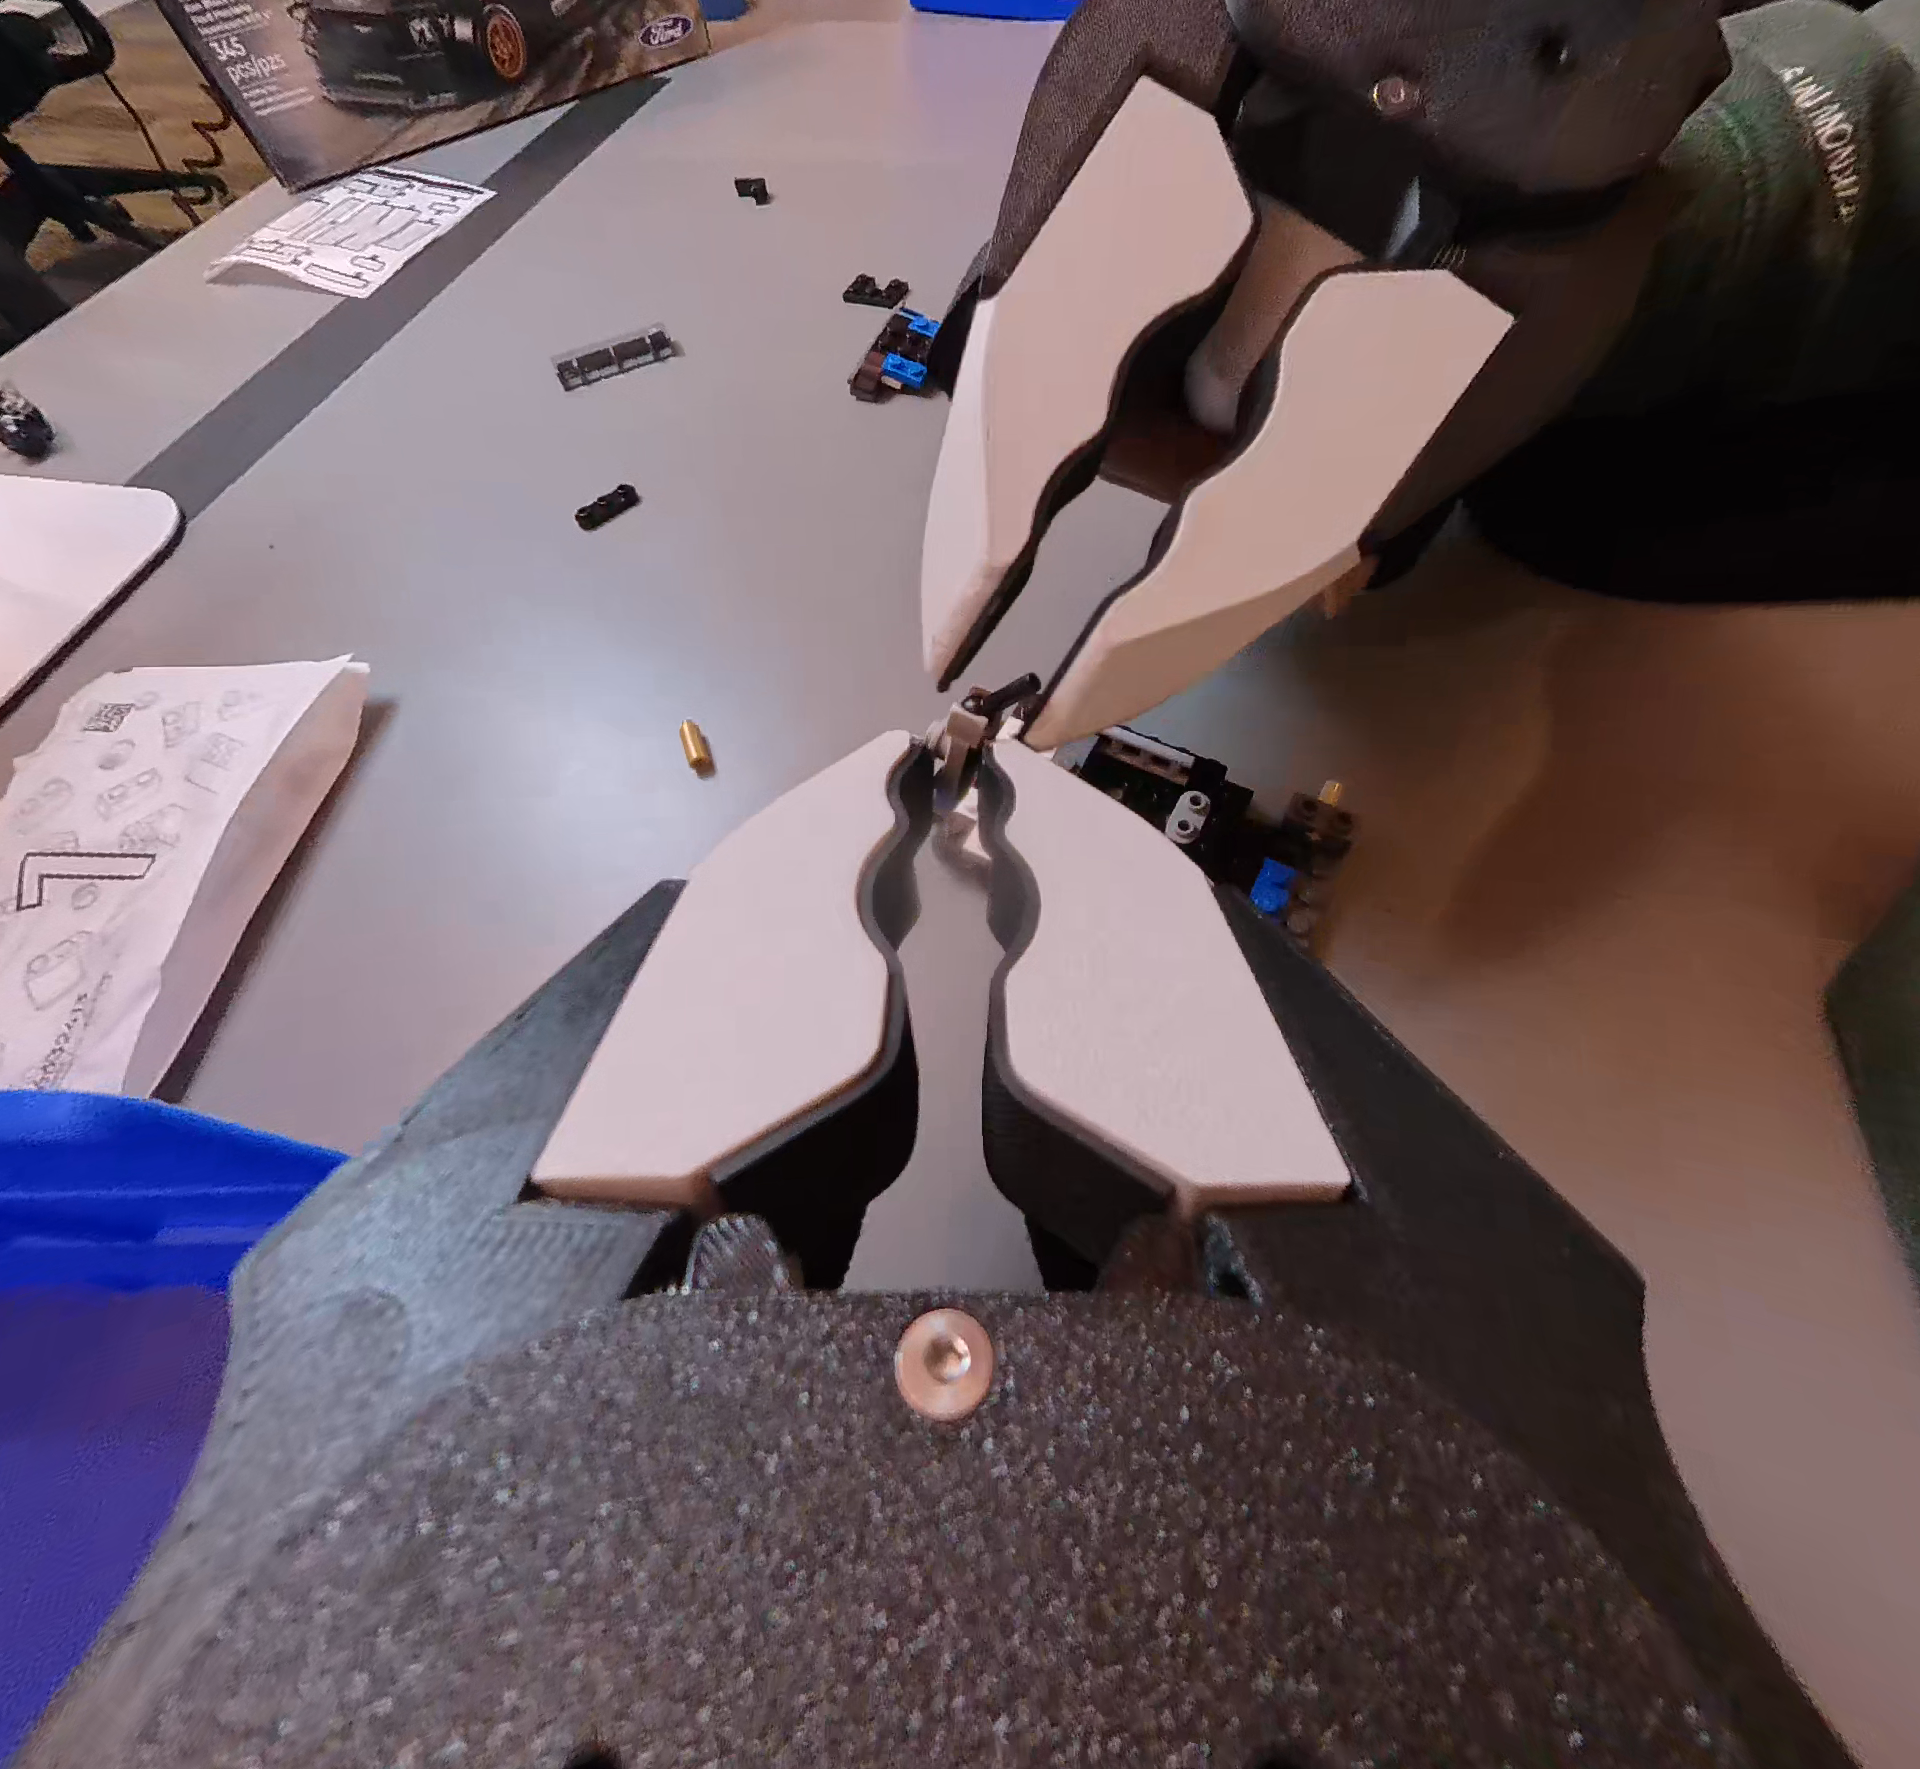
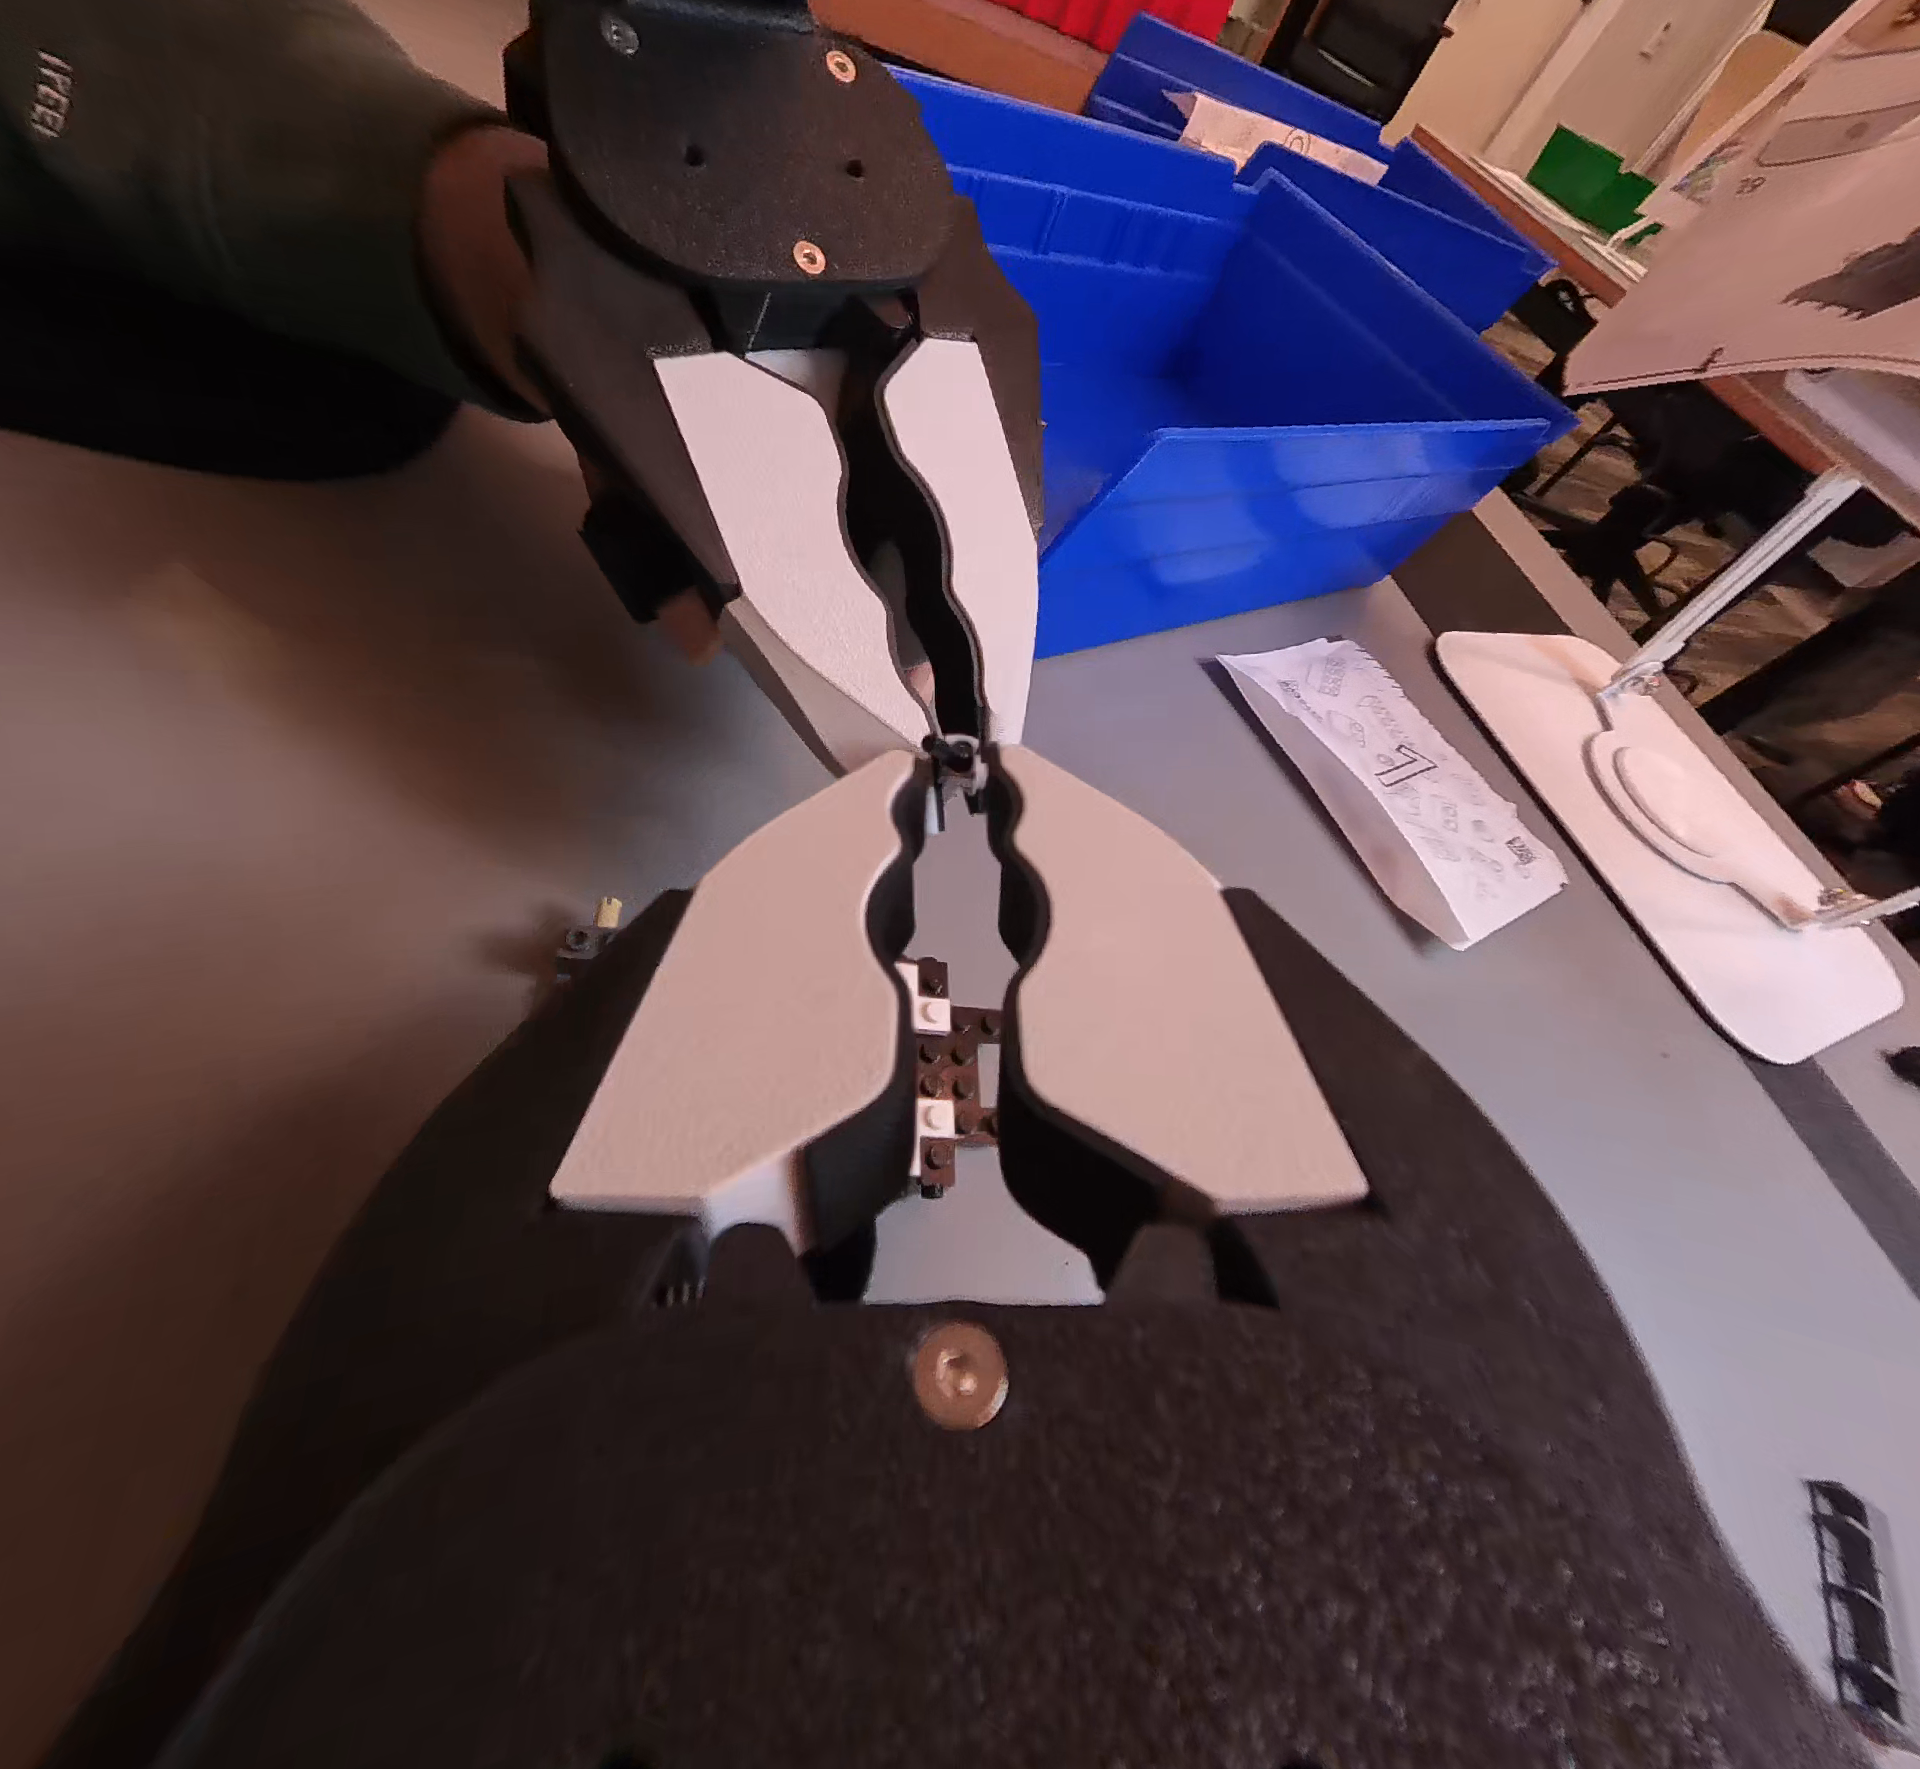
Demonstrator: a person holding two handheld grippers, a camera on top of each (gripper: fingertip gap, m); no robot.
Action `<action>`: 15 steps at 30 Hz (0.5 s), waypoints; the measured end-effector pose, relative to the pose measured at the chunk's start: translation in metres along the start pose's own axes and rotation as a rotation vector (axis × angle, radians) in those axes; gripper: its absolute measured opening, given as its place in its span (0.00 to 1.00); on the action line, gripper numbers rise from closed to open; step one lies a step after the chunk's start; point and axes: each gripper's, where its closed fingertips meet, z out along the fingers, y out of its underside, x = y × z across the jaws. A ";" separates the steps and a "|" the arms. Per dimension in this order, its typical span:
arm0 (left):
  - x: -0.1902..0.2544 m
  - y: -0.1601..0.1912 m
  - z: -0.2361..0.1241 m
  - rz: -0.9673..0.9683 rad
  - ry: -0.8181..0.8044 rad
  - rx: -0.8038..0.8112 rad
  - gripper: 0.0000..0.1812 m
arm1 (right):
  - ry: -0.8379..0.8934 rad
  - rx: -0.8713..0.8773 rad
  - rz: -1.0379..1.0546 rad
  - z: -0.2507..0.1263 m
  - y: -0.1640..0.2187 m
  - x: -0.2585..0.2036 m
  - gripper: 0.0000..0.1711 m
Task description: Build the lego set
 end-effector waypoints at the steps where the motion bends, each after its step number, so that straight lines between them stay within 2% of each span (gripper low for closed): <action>1: 0.002 0.000 0.000 -0.005 0.006 0.000 0.05 | 0.001 0.003 -0.009 -0.001 -0.001 -0.001 0.04; 10: 0.008 0.007 0.002 -0.036 0.049 -0.033 0.04 | 0.004 -0.046 -0.110 0.000 0.004 -0.008 0.04; 15: 0.012 0.009 0.002 -0.083 0.095 -0.030 0.04 | -0.048 -0.018 -0.047 -0.002 0.001 -0.012 0.05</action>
